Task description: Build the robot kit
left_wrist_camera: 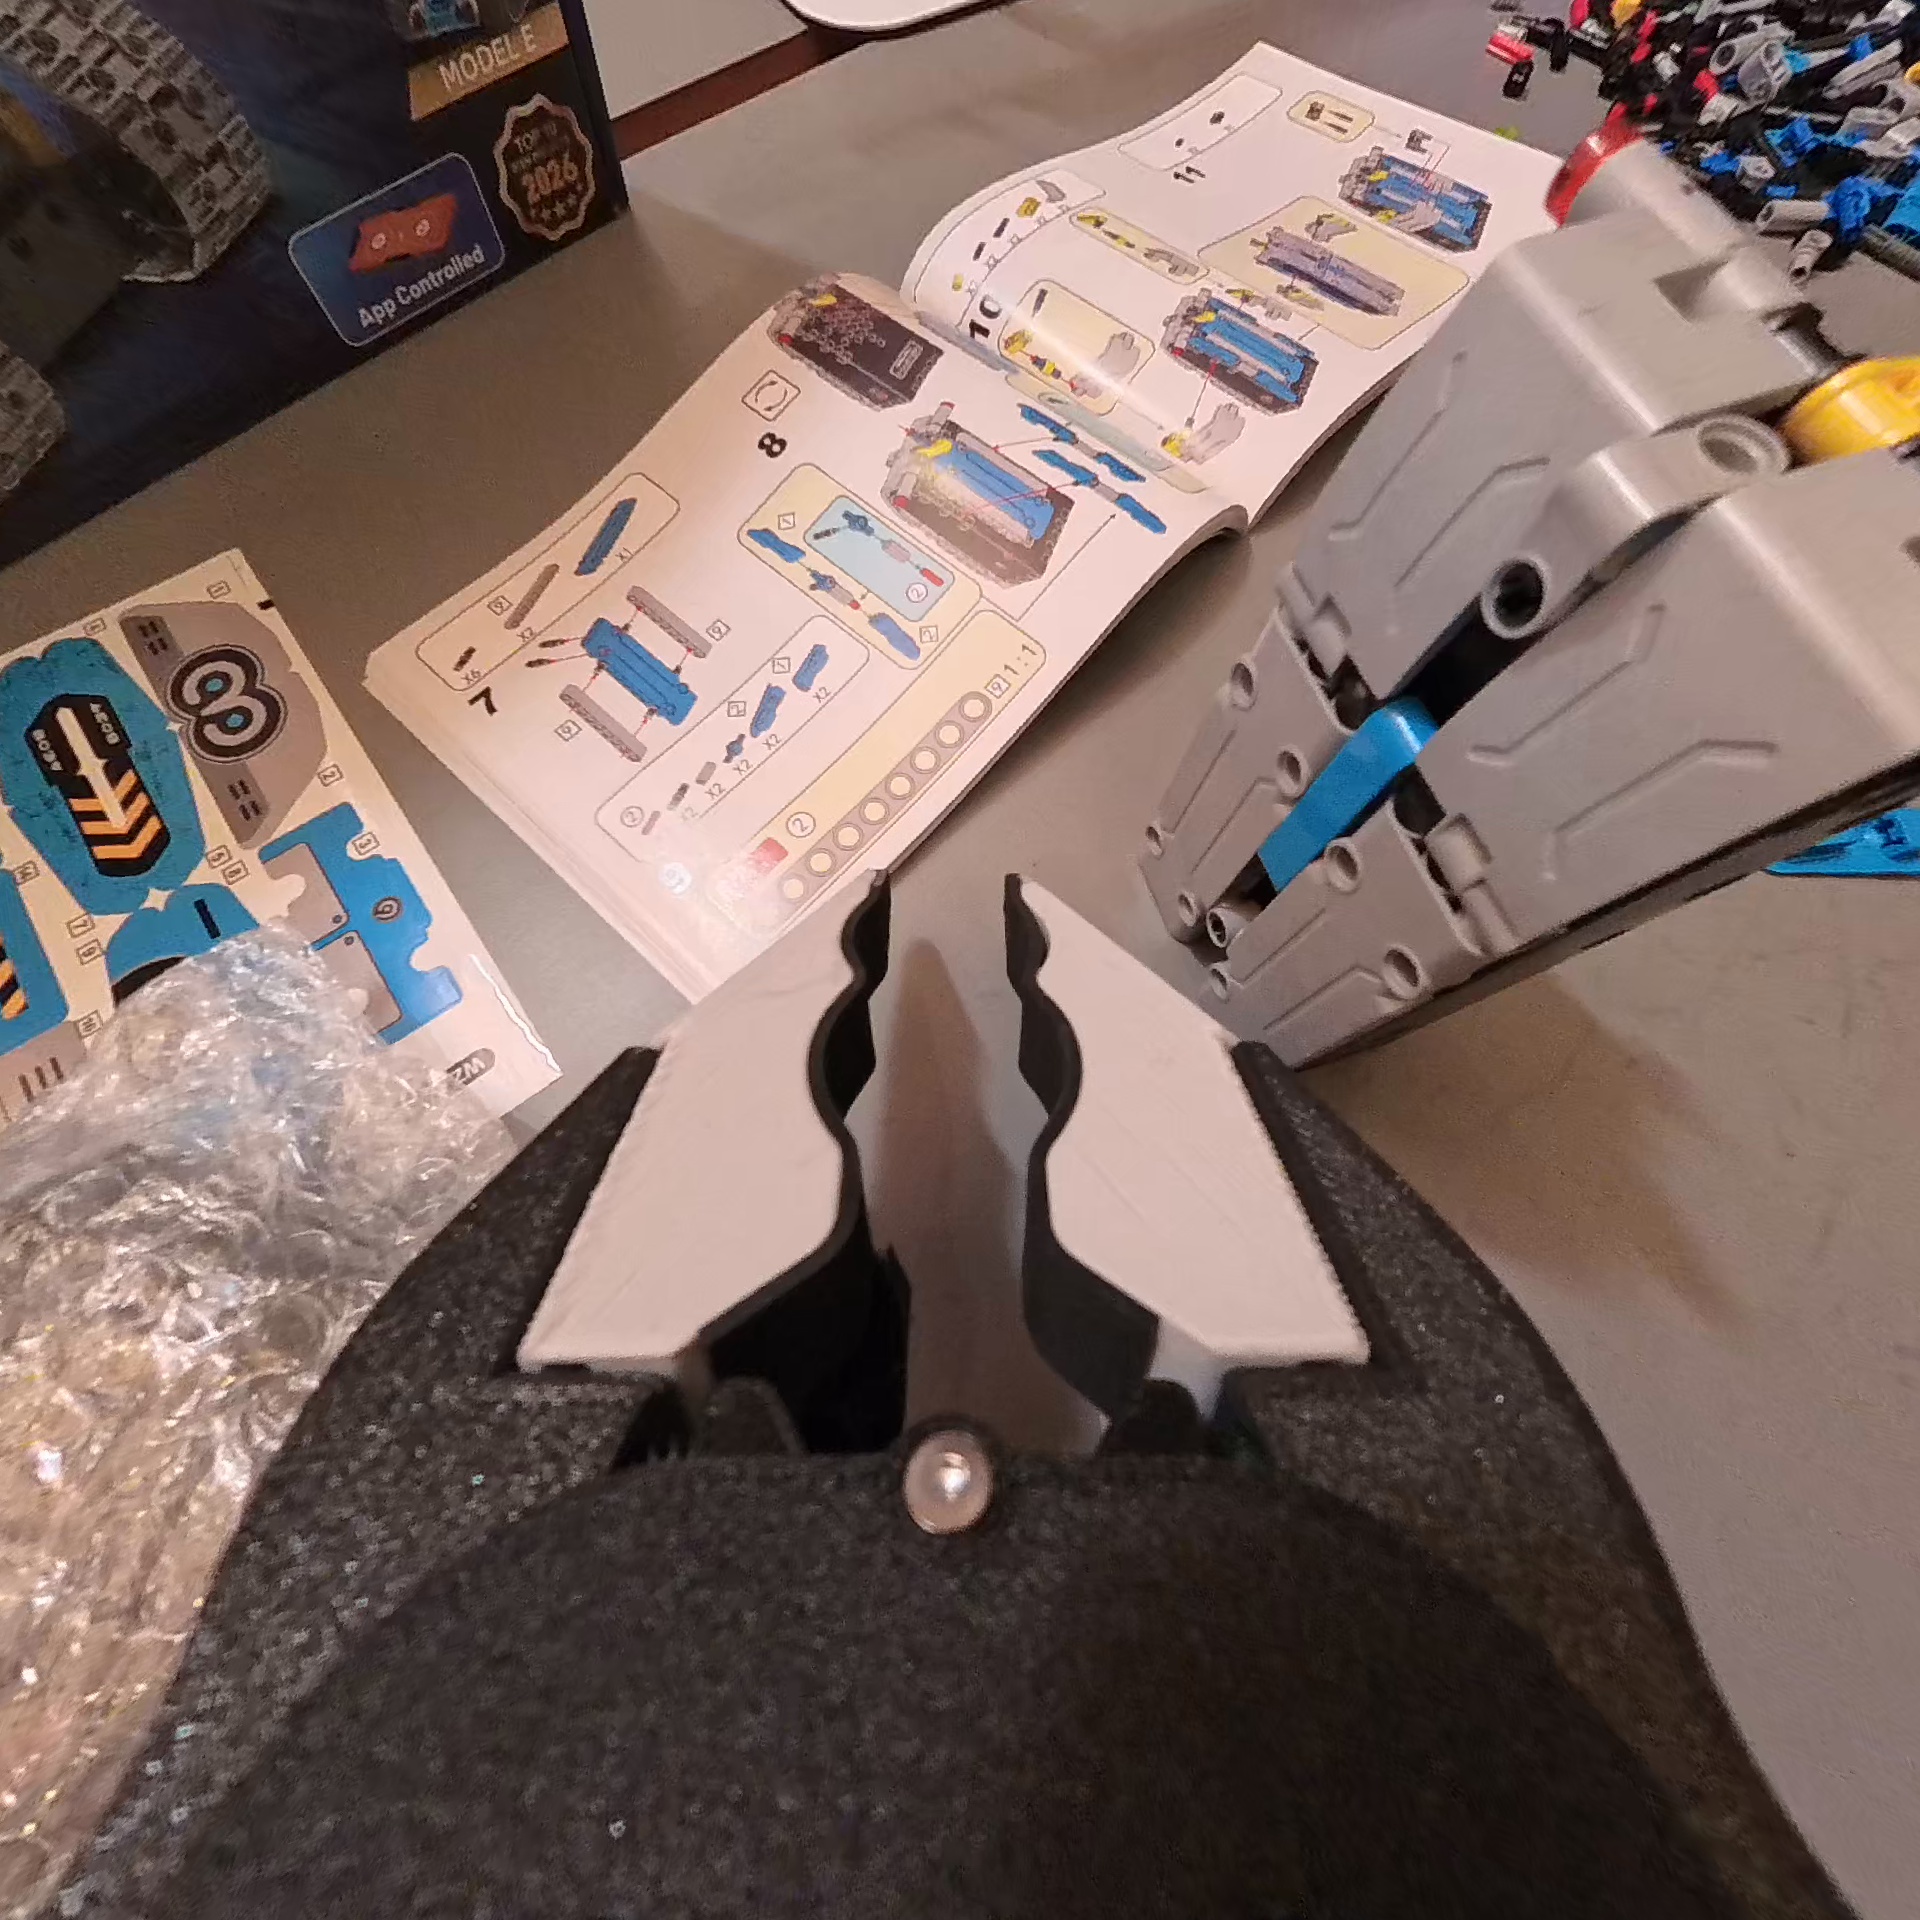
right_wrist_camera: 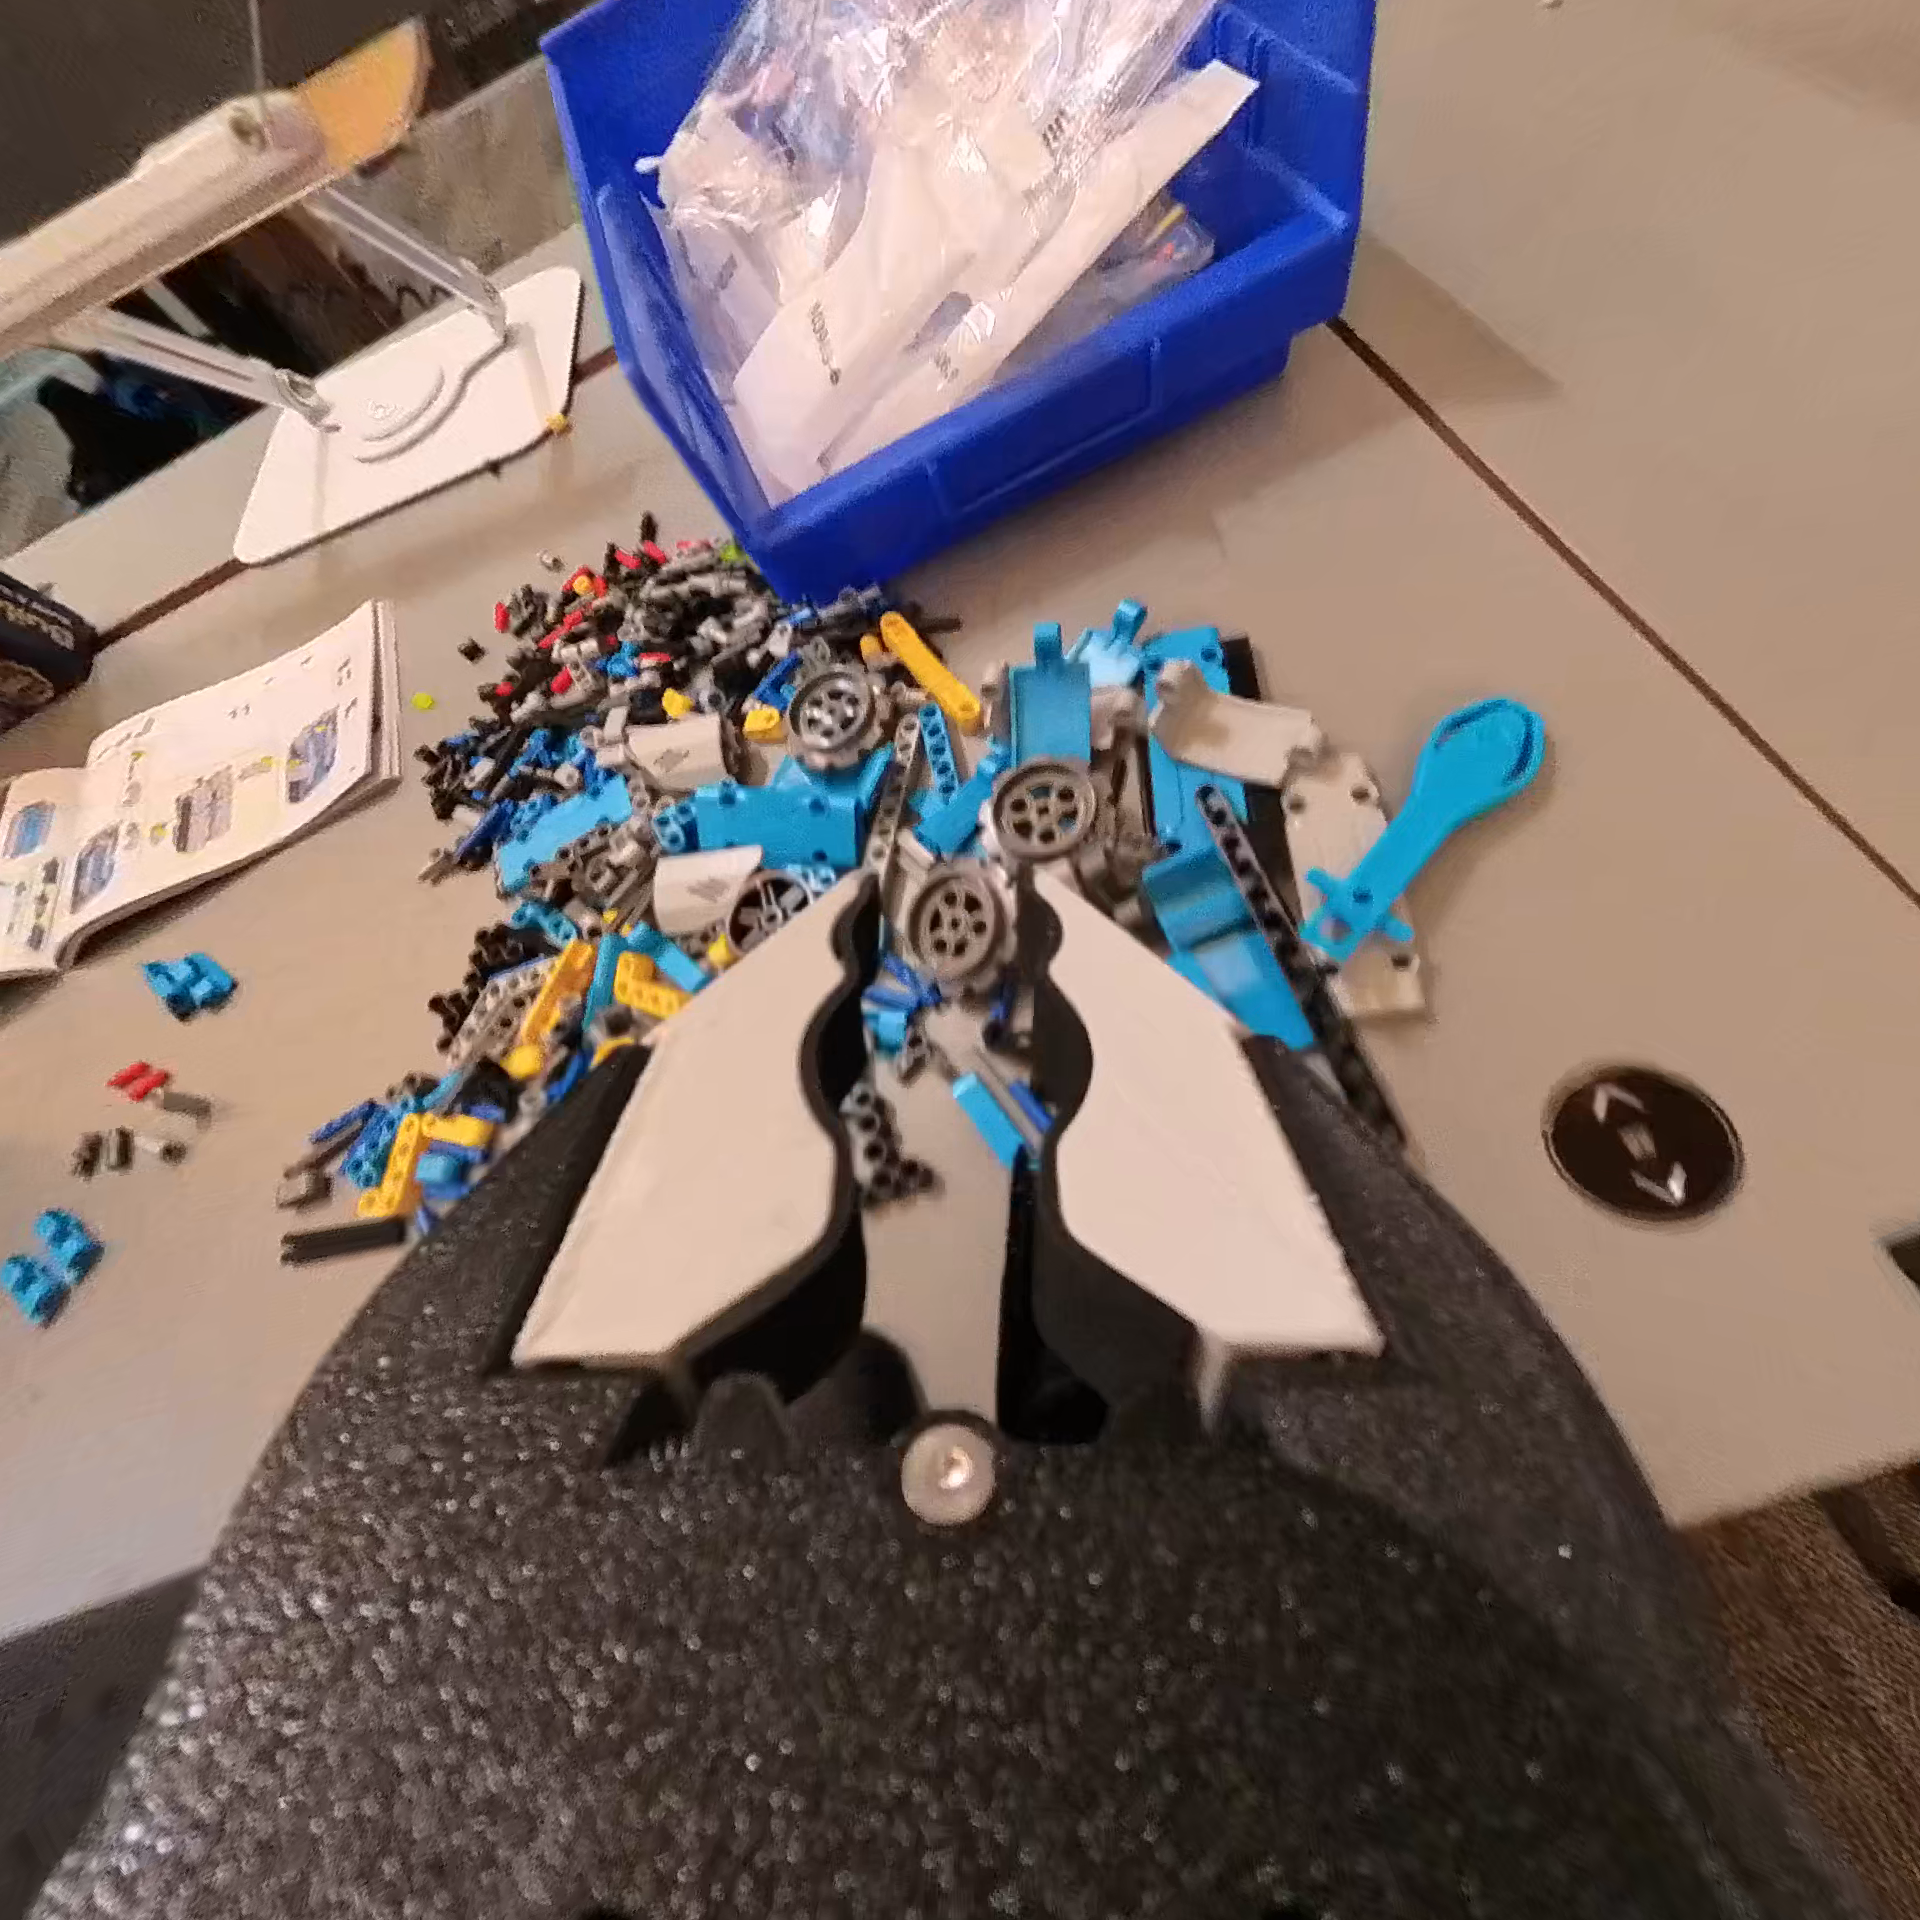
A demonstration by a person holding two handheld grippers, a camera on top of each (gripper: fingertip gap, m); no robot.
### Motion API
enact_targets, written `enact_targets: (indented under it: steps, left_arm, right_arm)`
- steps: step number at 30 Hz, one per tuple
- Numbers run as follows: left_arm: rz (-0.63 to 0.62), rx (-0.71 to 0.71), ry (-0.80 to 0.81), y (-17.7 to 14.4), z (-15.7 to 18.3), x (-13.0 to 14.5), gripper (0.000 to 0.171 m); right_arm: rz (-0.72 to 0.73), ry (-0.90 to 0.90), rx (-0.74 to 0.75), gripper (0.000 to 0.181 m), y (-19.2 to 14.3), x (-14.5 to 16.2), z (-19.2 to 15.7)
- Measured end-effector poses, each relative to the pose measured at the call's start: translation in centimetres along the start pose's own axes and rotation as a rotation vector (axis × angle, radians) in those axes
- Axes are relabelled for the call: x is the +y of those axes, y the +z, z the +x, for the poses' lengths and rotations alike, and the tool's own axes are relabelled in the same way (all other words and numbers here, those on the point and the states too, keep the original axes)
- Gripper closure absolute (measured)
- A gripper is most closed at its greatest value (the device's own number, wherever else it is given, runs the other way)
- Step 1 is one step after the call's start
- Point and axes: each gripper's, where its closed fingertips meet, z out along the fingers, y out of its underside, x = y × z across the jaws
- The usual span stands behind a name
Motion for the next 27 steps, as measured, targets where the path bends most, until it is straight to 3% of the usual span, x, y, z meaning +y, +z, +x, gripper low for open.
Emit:
enact_targets:
  steps: [6, 10, 27]
  left_arm:
    - [-0.001, 0.004, -0.014, 0.0, -0.1, 0.0, 0.15]
    - [0.004, -0.01, -0.012, -0.1, -0.3, 0.0, 0.15]
    - [-0.008, -0.051, 0.066, 0.0, 0.1, 0.1, 0.15]
  right_arm:
    - [-0.042, -0.123, 0.106, 0.155, -3.3, 3.8, 2.6]
    - [-0.097, -0.083, 0.045, 0.156, -3.6, 5.5, 3.6]
    - [-0.196, -0.288, -0.071, 0.156, -2.0, 8.0, -2.9]
